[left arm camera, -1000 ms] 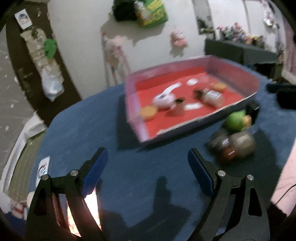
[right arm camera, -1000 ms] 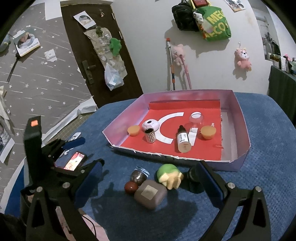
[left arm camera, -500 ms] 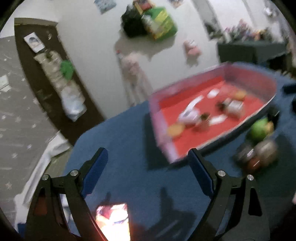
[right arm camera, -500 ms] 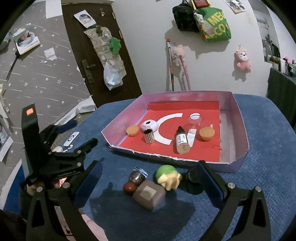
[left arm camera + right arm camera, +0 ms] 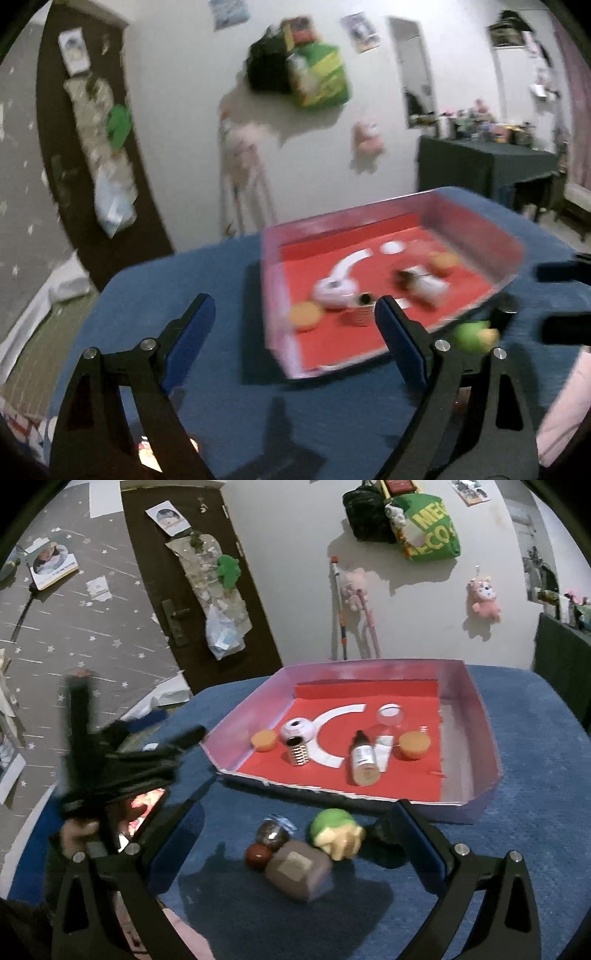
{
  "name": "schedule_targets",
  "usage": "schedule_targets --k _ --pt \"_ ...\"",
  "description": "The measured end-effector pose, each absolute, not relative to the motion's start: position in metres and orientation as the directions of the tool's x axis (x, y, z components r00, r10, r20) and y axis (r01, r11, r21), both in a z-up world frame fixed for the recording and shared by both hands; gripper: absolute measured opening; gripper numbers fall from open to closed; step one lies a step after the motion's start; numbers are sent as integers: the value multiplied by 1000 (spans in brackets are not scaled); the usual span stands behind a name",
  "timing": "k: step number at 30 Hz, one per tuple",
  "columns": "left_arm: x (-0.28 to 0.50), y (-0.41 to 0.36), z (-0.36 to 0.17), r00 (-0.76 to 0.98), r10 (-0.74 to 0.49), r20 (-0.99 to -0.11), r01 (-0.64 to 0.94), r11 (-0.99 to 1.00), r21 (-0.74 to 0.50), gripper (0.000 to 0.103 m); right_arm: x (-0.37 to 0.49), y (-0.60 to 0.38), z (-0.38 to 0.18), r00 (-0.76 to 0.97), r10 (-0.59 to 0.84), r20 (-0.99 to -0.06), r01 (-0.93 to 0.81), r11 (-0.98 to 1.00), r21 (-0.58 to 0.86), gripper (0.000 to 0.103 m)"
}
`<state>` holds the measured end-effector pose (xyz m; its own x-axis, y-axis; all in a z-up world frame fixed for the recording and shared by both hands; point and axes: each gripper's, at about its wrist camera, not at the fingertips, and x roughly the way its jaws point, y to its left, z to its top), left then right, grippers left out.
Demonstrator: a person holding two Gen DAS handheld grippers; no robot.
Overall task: Organize rigid objects
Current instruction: 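Withdraw both tools from the box toward the remaining loose items, then grasp glittery ball and brown ball with left tool while right tool grasps black jar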
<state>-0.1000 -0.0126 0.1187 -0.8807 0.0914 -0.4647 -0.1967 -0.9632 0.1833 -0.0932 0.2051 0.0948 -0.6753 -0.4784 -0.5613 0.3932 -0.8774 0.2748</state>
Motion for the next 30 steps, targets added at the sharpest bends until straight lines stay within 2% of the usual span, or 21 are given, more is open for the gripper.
schedule_targets --k 5,12,15,19,20,21,24,28,30 --pt "-73 19 99 -844 137 -518 -291 -929 228 93 -92 213 92 -682 -451 -576 376 -892 253 103" --pt "-67 31 80 -788 177 -590 -349 -918 190 93 -87 217 84 -675 -440 -592 364 -897 252 103" --pt "-68 33 74 -764 209 -611 -369 -918 147 93 -85 223 81 -684 -417 -599 344 -908 239 96" --pt "-73 32 61 -734 215 -644 -354 -931 92 92 -89 231 73 -678 -391 -623 313 -920 236 74" --pt "-75 30 58 -726 214 -654 -344 -936 76 87 -90 234 71 -679 -380 -629 301 -925 234 69" --pt "-77 27 56 -716 222 -662 -340 -939 53 79 -91 236 69 -680 -369 -634 289 -929 231 68" --pt "-85 20 51 -682 251 -687 -333 -943 -14 62 -96 242 62 -678 -348 -648 261 -937 231 62" --pt "-90 20 44 -664 271 -697 -333 -942 -50 60 -102 244 54 -677 -318 -663 230 -948 220 53" --pt "-92 23 43 -649 297 -700 -347 -935 -74 60 -106 244 51 -674 -315 -668 223 -949 223 52"
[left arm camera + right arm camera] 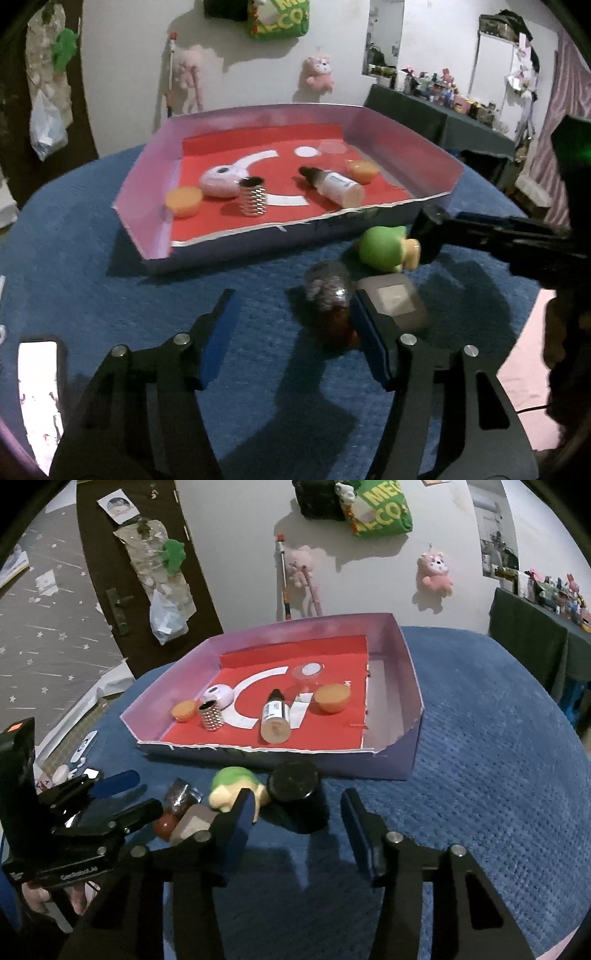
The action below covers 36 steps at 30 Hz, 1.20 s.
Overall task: Organize rigid objects
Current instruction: 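Grasp glittery ball and brown ball with left tool while right tool grasps black jar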
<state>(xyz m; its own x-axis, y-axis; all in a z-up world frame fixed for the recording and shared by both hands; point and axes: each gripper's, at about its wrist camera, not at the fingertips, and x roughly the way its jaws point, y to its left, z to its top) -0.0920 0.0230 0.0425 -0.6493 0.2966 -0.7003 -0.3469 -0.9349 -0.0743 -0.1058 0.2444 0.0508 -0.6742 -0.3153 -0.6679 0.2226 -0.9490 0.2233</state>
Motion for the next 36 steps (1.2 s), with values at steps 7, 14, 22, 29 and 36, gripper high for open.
schedule_targets --k 7,14,22,29,36 --pt "-100 30 33 -645 289 -707 -317 -943 -96 60 -117 238 45 -680 -277 -679 199 -961 192 49" --pt "-108 25 27 -639 306 -705 -285 -946 -153 58 -126 235 36 -676 -273 -685 193 -962 193 41" --pt "-105 40 20 -641 272 -718 -293 -951 -99 32 -128 234 34 -677 -290 -676 189 -957 221 39" --pt "-106 30 22 -629 312 -712 -285 -945 -163 29 -119 239 45 -694 -317 -647 202 -947 248 38" --pt "-97 24 28 -634 323 -702 -289 -942 -172 29 -108 233 57 -695 -362 -621 246 -932 268 38"
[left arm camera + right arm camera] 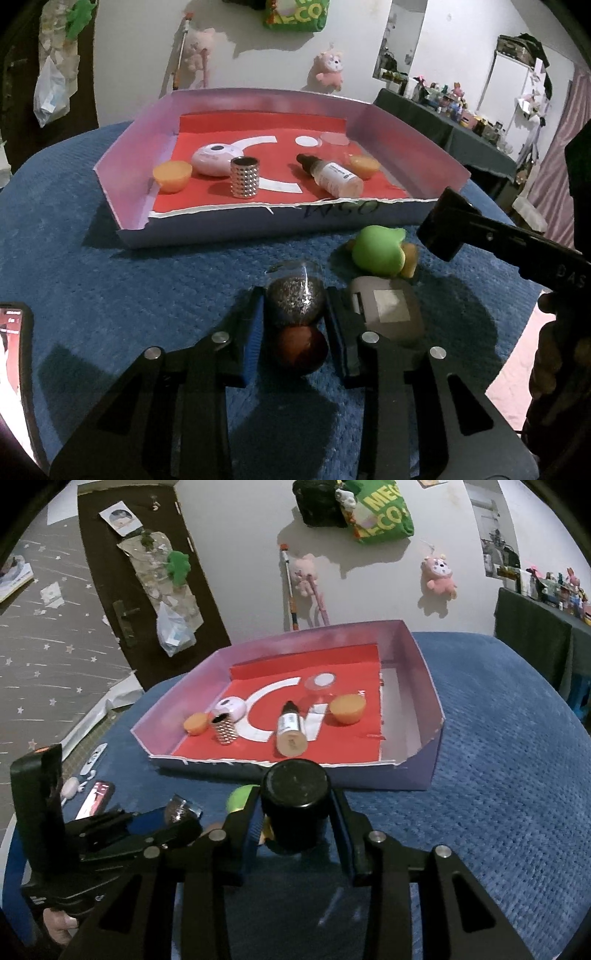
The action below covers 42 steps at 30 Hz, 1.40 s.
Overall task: Organize rigid objects
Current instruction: 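Grasp glittery ball and brown ball with left tool while right tool grasps black jar, then carry the balls into the box with left tool while right tool carries black jar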
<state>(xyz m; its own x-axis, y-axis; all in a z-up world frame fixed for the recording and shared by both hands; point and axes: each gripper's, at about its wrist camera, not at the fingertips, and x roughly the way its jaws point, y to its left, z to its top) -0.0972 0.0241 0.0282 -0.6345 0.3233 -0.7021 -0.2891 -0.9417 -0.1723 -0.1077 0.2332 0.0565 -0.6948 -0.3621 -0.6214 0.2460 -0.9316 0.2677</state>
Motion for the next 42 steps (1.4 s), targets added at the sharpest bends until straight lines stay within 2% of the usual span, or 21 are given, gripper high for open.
schedule_targets --k 24,42 --pt "-84 7 83 -724 334 -604 -298 -941 -163 29 -91 213 78 -684 -422 -595 338 -906 254 38" --pt "-122 4 100 -725 317 -611 -289 -946 -148 29 -119 204 89 -665 -440 -603 373 -896 242 38"
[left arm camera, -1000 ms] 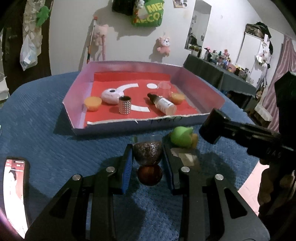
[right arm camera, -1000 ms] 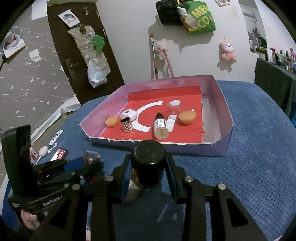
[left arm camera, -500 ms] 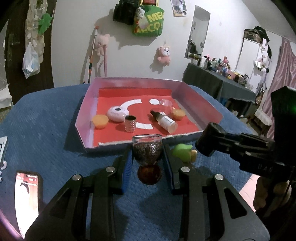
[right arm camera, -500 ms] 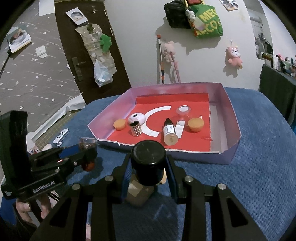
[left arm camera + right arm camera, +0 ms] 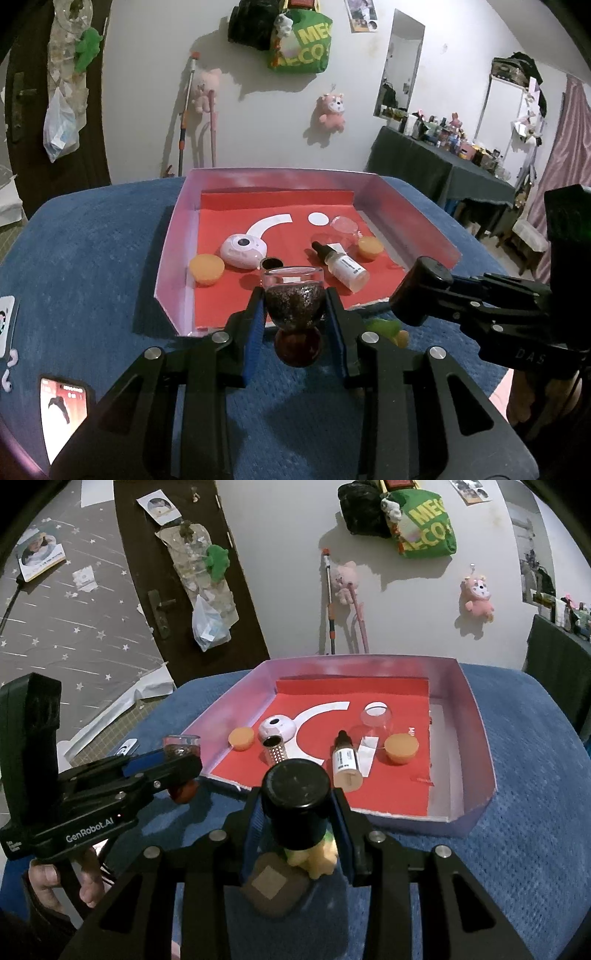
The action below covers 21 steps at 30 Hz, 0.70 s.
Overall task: Organize rigid objects
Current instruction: 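Carry the balls into the box with left tool while right tool carries black jar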
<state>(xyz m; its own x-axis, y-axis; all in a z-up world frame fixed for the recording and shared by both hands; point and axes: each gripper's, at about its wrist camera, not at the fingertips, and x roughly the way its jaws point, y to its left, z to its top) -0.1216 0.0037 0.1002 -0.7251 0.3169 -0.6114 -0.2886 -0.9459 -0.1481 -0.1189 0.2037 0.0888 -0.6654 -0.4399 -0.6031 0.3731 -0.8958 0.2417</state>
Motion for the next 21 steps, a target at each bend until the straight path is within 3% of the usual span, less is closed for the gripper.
schedule_targets --k 21 --pt "-164 3 64 -617 318 -720 -287 -943 -171 29 -172 188 73 -579 -473 -663 402 -874 273 38"
